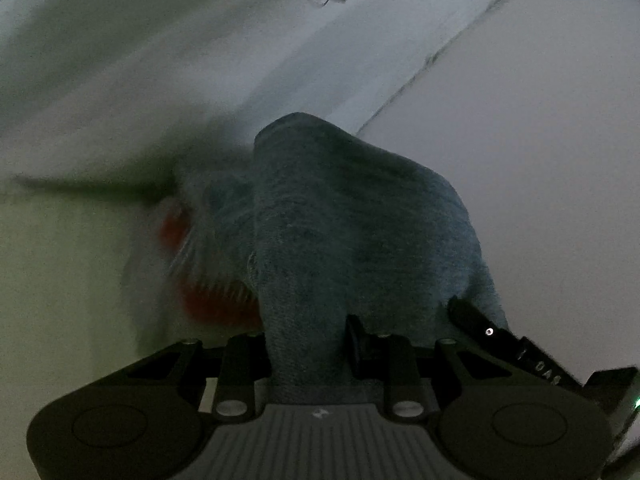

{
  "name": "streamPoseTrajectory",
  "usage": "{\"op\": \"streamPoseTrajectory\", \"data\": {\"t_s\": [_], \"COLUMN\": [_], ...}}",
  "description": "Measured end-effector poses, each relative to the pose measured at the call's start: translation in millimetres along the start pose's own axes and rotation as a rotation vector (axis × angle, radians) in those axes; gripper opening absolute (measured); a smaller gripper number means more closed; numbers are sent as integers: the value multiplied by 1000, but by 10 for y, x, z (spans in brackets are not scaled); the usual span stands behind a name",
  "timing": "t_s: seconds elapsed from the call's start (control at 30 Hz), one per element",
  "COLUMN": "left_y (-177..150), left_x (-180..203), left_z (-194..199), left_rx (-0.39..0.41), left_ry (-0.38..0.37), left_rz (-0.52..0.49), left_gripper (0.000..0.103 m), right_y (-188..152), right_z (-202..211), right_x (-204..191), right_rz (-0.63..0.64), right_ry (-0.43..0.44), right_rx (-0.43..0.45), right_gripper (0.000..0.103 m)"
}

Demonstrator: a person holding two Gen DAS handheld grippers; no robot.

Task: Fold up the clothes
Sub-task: 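Carry the folded jeans with both grippers onto the stack of folded clothes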

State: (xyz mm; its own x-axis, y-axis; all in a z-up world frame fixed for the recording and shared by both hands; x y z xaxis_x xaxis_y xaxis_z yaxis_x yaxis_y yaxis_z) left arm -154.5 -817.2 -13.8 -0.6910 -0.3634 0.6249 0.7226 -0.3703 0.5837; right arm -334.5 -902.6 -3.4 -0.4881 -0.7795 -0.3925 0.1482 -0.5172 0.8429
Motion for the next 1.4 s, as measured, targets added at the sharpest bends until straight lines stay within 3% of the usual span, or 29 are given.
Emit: {"op": "streamPoseTrajectory", "data": {"t_s": [0.17,0.27,0.37,0.43,0.47,0.53,0.57,0.73,0.8,0.87,1.0,1.13,1.23,1.3,1.4], "left_y": [791,981,962,872,806,791,751,657,613,478,161,-241,-551,-790,-1065], "left_x": [31,-208,-552,-754,-823,-873,-834,-602,-498,-375,-119,200,458,556,583], "left_z": [-587,-1028,-1536,-1729,-1713,-1691,-1697,-1505,-1294,-1010,-374,264,583,744,949], "left_rx": [64,47,-41,-59,-30,-12,-19,10,47,95,206,296,364,375,308], "left_ry": [16,82,225,251,249,261,264,349,381,359,326,358,480,493,472], "left_rz": [-46,-33,-16,-40,-66,-122,-142,-261,-317,-334,-315,-308,-315,-355,-404], "left_gripper": [31,39,46,56,69,83,83,85,89,100,103,103,103,103,103], "right_y": [612,761,621,438,373,295,300,244,215,186,50,-181,-296,-361,-493], "right_z": [-703,-1289,-1944,-2266,-2326,-2378,-2376,-2188,-1982,-1704,-1128,-484,-3,255,613], "right_x": [231,432,668,782,802,815,820,710,616,526,224,-143,-133,-78,-102], "right_rz": [62,67,93,84,88,101,98,127,168,163,133,139,108,96,94], "right_ry": [3,-31,-106,-169,-186,-206,-209,-267,-310,-324,-321,-340,-317,-321,-381], "right_rx": [86,79,-35,-101,-94,-70,-68,-77,-76,-63,-34,-4,-30,-34,-41], "right_gripper": [22,27,33,38,43,48,50,58,68,76,101,103,103,103,103]}}
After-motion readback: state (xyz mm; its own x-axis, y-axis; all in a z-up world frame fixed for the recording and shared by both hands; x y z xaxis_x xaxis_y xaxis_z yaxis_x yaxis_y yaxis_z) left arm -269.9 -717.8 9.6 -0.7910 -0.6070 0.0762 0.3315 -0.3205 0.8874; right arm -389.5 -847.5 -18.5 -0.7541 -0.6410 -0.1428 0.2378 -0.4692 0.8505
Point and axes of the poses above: each gripper's, at about its wrist camera, not at the fingertips, and z roughly against the way its jaws point, x to its right, y to its top, the point moved 1 cm from there along -z, roughly the way its jaws point, and after that the axes turned 6 degrees about -x, right-handed, at the moved point
